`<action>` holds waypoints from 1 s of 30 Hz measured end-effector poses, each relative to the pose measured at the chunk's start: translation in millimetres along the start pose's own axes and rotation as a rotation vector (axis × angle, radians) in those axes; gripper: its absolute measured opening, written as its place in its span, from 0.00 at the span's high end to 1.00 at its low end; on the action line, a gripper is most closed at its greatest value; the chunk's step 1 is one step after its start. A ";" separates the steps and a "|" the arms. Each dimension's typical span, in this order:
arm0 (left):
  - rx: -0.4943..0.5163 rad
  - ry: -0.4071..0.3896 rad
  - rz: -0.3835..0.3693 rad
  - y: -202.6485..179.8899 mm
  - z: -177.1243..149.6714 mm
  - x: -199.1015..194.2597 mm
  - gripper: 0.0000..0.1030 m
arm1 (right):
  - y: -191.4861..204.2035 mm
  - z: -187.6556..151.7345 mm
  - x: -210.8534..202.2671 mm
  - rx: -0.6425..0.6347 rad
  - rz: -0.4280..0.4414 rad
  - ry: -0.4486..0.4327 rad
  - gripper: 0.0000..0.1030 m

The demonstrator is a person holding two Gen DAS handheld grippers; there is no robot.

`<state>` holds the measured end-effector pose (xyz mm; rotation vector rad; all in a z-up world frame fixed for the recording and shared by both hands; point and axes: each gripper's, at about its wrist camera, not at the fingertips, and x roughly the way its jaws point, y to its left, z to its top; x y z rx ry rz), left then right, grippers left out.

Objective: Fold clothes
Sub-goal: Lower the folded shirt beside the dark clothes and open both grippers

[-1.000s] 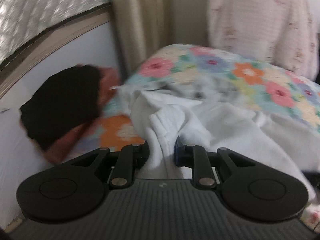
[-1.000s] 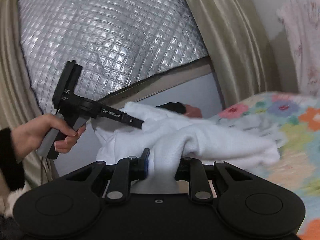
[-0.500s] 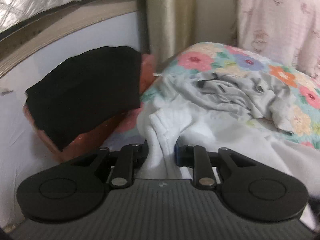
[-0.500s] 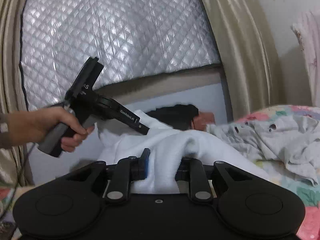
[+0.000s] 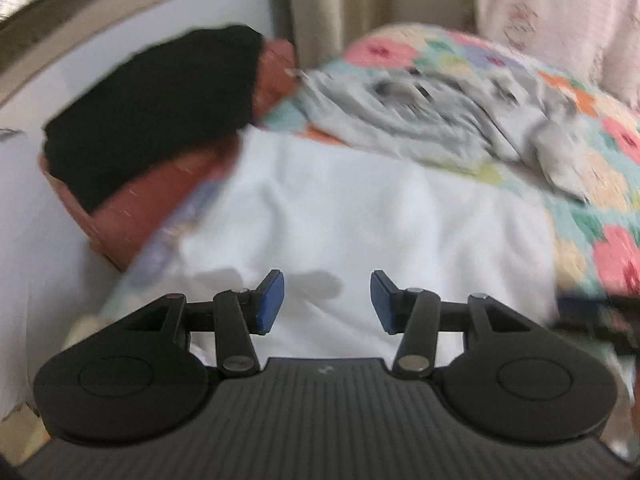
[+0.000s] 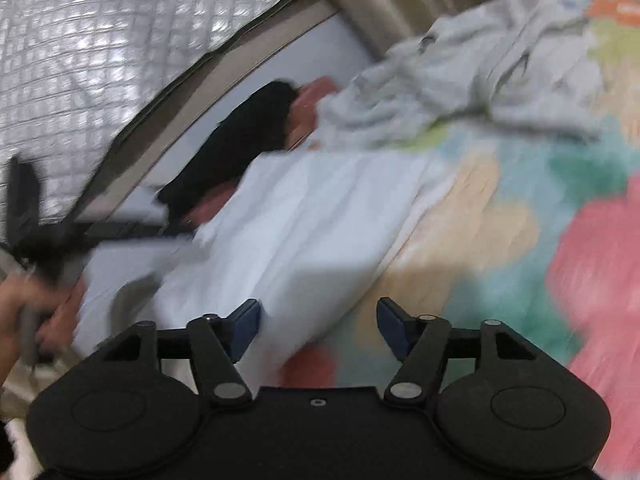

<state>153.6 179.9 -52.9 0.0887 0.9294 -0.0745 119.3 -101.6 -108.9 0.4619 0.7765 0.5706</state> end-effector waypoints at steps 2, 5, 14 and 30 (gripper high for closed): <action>-0.005 0.053 -0.011 -8.6 -8.2 10.6 0.54 | -2.1 19.0 18.4 -0.034 -0.091 -0.006 0.27; -0.048 0.093 0.002 -10.2 -20.4 24.4 0.54 | 3.7 35.5 45.4 -0.170 -0.191 -0.002 0.25; -0.067 0.118 0.114 -21.6 -38.5 38.2 0.48 | 15.5 39.0 44.6 -0.416 -0.316 -0.037 0.81; -0.253 -0.073 0.139 -101.6 -67.1 -135.3 0.14 | 65.3 25.8 -136.5 -0.370 -0.282 -0.058 0.24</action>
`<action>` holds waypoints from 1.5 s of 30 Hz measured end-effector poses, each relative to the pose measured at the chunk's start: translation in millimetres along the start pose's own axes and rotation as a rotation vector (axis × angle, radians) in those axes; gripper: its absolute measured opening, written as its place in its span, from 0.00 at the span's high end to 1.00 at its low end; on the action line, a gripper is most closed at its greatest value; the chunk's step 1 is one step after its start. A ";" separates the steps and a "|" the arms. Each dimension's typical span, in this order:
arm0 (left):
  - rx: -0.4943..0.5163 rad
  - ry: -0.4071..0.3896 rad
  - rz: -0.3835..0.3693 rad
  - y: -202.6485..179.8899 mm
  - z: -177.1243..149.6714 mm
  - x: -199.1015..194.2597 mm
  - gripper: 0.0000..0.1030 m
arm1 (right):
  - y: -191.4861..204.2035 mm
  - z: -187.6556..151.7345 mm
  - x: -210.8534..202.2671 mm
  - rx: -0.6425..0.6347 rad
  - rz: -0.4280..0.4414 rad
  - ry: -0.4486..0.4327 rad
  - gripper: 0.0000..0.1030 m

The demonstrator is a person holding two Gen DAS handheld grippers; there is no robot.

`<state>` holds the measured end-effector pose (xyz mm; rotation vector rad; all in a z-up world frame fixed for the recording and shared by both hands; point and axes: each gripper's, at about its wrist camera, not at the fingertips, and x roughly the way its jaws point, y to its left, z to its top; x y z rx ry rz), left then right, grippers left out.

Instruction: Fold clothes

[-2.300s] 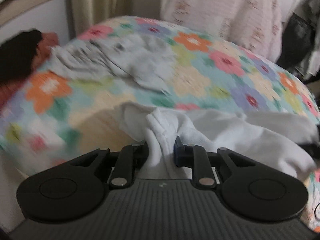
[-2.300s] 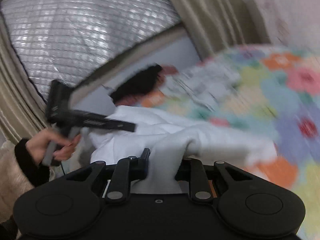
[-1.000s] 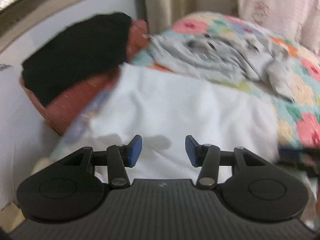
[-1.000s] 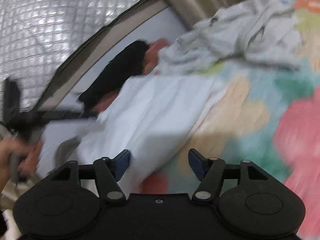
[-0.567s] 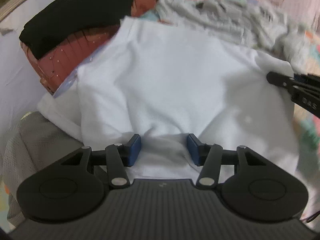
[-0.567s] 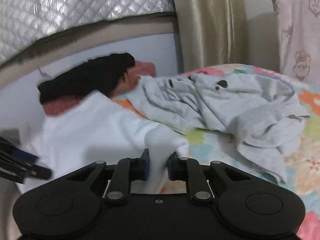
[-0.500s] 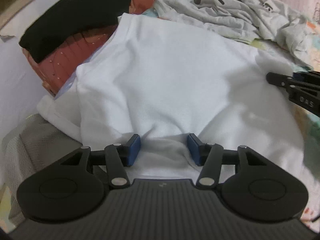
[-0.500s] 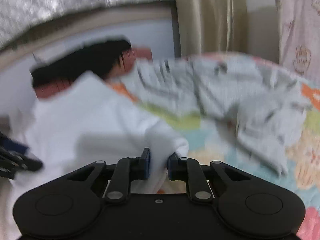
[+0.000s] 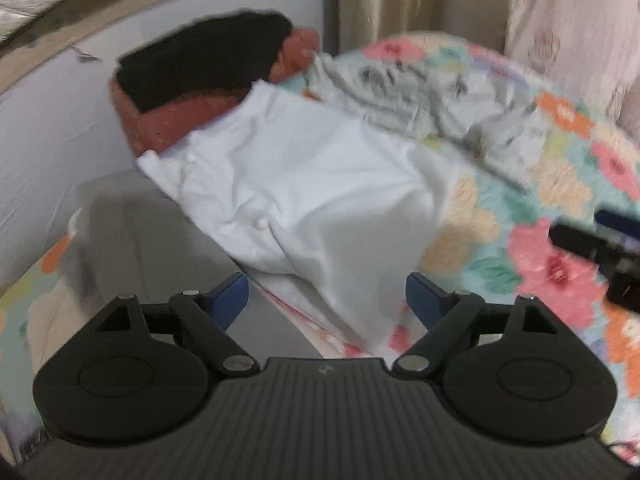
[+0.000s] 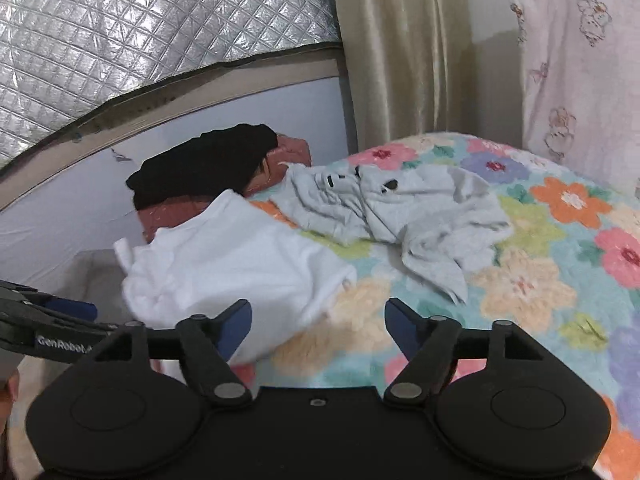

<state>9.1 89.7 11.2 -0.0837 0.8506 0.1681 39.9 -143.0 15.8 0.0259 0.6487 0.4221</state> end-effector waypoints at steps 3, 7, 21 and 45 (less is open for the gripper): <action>-0.003 -0.096 0.012 -8.5 -9.3 -44.1 0.00 | -1.3 -6.4 -32.7 0.007 -0.058 0.002 0.19; 0.049 -0.113 0.029 -32.9 -24.7 -70.3 0.00 | -1.3 -16.0 -74.8 -0.001 -0.103 -0.013 0.13; 0.145 -0.016 0.010 -105.0 -74.7 -68.3 0.00 | -3.7 -42.5 -123.7 -0.040 -0.258 0.011 0.09; 0.177 -0.033 0.009 -109.5 -76.7 -66.4 0.00 | -11.1 -45.9 -125.5 -0.044 -0.260 0.018 0.09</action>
